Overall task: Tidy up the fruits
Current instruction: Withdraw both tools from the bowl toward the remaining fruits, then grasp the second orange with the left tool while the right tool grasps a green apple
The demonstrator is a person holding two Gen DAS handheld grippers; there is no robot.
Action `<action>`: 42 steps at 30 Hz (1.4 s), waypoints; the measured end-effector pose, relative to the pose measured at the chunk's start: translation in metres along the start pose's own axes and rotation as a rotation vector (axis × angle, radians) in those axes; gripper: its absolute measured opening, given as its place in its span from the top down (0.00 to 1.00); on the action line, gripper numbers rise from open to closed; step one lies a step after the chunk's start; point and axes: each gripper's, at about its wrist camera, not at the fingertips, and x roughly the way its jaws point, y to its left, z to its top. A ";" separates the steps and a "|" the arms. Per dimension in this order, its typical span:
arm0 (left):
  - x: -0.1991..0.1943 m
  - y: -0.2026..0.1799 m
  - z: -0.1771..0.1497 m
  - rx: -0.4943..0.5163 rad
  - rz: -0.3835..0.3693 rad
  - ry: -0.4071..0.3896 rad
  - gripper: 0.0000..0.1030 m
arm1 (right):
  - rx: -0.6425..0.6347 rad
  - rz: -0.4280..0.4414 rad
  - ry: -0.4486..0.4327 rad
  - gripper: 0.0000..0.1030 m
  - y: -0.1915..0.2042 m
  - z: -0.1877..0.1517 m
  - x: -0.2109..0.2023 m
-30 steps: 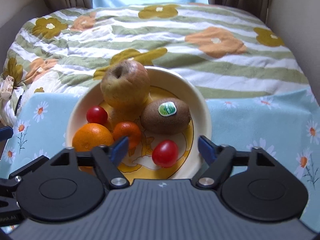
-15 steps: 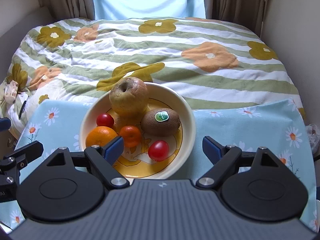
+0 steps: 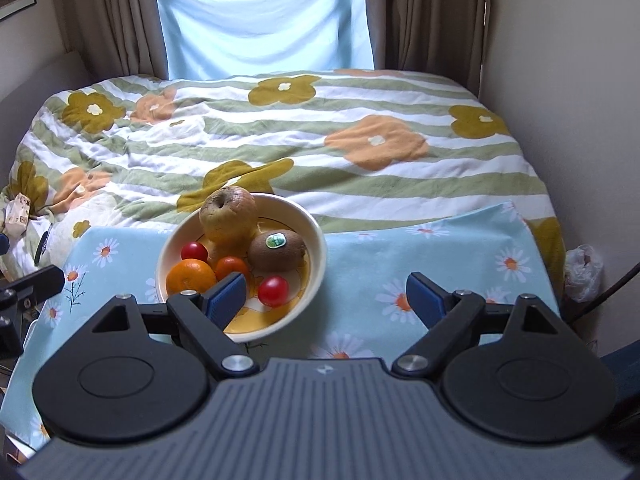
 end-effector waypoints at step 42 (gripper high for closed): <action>0.075 -0.169 -0.090 0.130 -0.176 0.174 0.12 | -0.145 0.136 0.084 0.00 -0.107 -0.155 0.013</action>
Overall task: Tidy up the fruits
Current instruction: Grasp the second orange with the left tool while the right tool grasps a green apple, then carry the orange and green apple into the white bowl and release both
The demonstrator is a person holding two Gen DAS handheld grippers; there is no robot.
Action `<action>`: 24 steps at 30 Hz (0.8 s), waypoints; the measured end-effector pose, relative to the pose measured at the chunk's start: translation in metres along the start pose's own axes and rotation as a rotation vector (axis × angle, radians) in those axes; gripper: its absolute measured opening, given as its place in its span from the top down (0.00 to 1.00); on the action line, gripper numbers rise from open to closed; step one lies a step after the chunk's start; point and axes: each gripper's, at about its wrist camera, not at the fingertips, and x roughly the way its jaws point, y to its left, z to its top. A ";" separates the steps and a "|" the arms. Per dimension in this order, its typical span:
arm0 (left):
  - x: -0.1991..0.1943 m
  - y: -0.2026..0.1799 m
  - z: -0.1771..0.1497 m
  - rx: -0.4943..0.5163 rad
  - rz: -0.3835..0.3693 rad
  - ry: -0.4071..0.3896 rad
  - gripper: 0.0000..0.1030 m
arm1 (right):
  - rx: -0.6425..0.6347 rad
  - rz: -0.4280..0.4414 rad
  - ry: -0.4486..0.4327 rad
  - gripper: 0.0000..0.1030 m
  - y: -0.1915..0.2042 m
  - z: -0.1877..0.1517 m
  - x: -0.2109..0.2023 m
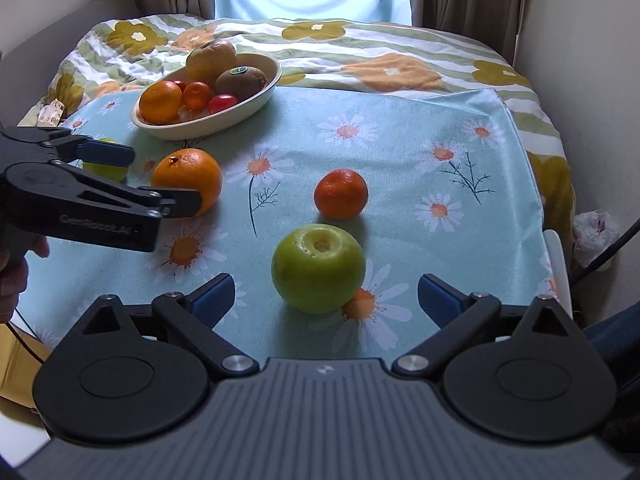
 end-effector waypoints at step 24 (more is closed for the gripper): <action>0.001 0.005 -0.014 -0.027 0.008 0.022 0.37 | 0.025 0.039 0.008 0.22 0.001 0.006 0.013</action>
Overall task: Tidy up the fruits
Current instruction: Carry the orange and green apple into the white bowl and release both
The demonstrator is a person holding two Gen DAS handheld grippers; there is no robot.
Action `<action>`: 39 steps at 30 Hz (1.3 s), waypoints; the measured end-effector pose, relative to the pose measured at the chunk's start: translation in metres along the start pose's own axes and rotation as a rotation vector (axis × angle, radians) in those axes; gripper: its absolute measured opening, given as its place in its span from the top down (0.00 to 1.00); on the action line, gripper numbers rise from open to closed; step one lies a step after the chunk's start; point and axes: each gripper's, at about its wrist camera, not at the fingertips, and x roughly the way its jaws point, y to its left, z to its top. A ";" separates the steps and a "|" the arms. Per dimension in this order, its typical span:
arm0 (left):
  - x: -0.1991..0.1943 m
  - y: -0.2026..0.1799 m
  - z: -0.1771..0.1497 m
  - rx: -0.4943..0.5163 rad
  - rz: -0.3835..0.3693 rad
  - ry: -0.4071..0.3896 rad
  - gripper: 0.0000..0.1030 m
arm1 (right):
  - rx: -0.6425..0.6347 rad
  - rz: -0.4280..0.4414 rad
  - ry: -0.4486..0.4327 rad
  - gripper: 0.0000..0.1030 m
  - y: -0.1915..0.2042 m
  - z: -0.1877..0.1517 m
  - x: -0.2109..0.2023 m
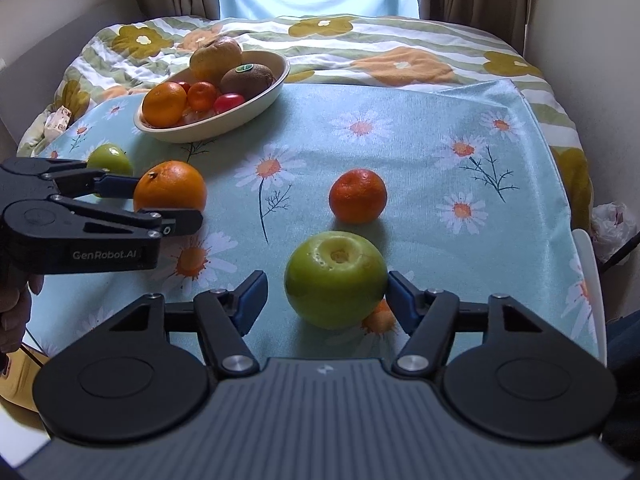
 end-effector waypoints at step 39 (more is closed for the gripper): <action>-0.110 0.032 0.037 -0.196 0.176 -0.155 0.37 | -0.086 0.100 -0.120 0.33 0.030 0.096 -0.051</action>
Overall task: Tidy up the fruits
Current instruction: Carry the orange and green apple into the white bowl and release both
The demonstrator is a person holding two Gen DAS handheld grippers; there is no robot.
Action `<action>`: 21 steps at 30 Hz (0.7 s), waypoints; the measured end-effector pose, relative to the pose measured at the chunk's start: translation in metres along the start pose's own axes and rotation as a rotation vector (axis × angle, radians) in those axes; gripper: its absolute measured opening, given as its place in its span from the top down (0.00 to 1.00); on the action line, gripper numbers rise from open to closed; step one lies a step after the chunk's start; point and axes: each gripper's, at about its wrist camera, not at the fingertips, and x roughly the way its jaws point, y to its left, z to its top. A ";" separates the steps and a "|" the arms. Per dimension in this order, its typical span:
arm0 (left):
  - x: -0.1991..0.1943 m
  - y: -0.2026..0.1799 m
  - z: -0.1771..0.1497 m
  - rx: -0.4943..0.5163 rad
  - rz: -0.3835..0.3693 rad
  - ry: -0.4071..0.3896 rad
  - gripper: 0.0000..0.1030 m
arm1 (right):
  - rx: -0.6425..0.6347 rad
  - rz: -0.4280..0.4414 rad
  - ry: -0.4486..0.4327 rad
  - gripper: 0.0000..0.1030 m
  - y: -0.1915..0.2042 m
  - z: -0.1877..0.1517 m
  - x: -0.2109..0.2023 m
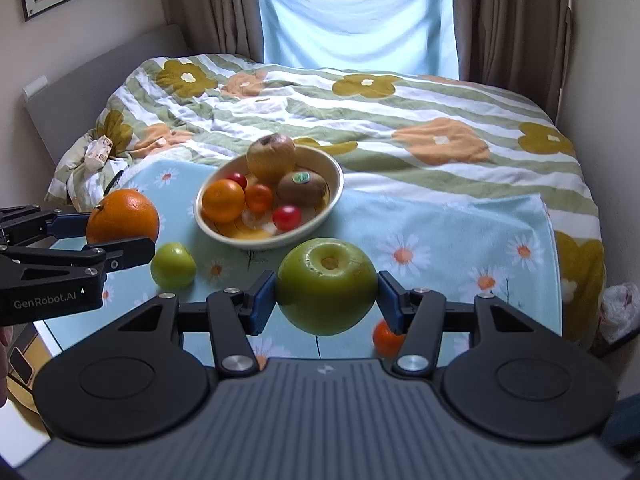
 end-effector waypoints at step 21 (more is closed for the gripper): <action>0.099 0.014 0.051 0.043 -0.031 0.100 0.37 | -0.004 -0.011 0.017 0.33 -0.001 0.078 0.085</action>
